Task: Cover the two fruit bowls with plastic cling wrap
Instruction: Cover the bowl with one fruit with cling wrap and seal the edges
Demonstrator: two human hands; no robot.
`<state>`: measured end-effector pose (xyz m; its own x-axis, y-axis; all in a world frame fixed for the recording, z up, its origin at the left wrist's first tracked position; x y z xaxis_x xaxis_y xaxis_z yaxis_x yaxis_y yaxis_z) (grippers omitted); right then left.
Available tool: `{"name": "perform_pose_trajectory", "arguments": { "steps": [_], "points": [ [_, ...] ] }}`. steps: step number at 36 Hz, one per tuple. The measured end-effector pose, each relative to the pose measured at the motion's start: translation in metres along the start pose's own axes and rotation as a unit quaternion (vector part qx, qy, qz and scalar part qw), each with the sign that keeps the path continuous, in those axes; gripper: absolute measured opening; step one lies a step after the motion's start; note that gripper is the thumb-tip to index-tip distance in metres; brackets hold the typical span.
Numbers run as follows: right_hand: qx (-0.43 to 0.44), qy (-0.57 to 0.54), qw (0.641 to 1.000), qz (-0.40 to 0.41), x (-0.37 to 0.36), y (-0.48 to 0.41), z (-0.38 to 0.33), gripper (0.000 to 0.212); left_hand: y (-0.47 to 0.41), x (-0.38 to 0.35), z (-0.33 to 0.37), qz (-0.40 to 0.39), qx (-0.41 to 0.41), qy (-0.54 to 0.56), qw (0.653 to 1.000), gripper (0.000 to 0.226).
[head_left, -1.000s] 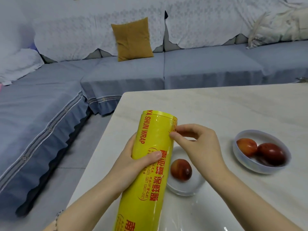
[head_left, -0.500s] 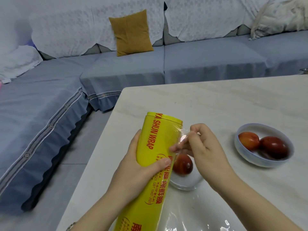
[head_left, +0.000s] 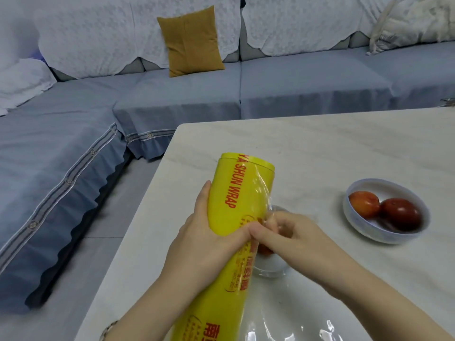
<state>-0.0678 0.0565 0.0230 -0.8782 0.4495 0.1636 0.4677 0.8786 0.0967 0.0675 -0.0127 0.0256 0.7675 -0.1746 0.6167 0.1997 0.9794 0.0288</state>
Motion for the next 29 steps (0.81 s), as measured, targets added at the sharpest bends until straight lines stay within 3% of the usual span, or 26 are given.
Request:
{"name": "perform_pose_trajectory", "arguments": {
  "steps": [2,4,8,10,14,15,18,22,29],
  "points": [
    [-0.001,-0.011,1.000,0.016,-0.002,0.002,0.008,0.052,-0.002,-0.001,0.003,-0.010,-0.002,0.029,1.000,0.110],
    [-0.038,-0.072,0.996,0.046,0.002,0.001,0.011,0.054,-0.002,-0.002,0.007,-0.021,-0.007,0.036,0.999,0.109],
    [-0.076,-0.150,0.983,0.079,0.009,0.001,0.011,0.021,-0.001,-0.003,0.011,-0.025,-0.021,0.034,0.999,0.106],
    [-0.081,-0.163,0.979,0.093,0.010,0.002,0.008,0.015,-0.001,-0.004,0.012,-0.013,-0.025,0.048,0.998,0.105],
    [-0.062,-0.143,0.982,0.101,0.012,0.000,0.005,0.052,0.001,-0.005,0.013,-0.002,-0.028,0.045,0.999,0.107],
    [-0.045,-0.139,0.983,0.112,0.013,0.000,0.002,0.050,0.001,-0.006,0.012,-0.001,-0.029,0.033,0.999,0.109],
    [-0.001,-0.144,0.982,0.126,0.009,0.001,0.002,0.016,0.002,-0.008,0.011,-0.003,-0.032,-0.017,0.999,0.110],
    [-0.021,-0.206,0.968,0.140,0.002,0.005,0.010,0.018,0.001,-0.012,0.008,-0.012,-0.034,-0.096,0.995,0.115],
    [-0.102,-0.299,0.929,0.191,0.021,-0.009,0.017,0.019,-0.001,-0.005,0.002,-0.189,-0.033,0.009,0.981,0.110]
  ]
}}
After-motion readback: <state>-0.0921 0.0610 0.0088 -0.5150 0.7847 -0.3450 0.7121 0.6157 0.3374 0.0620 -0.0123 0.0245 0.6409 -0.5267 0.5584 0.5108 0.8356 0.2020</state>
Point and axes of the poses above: each hand's wrist, its own y-axis away from the middle knuckle, its own x-axis out of the back of the hand, z = x × y, the point moved 2 cm from there along -y, towards the middle knuckle, and after that the axes turned 14 degrees about z, right-handed, at the moved point
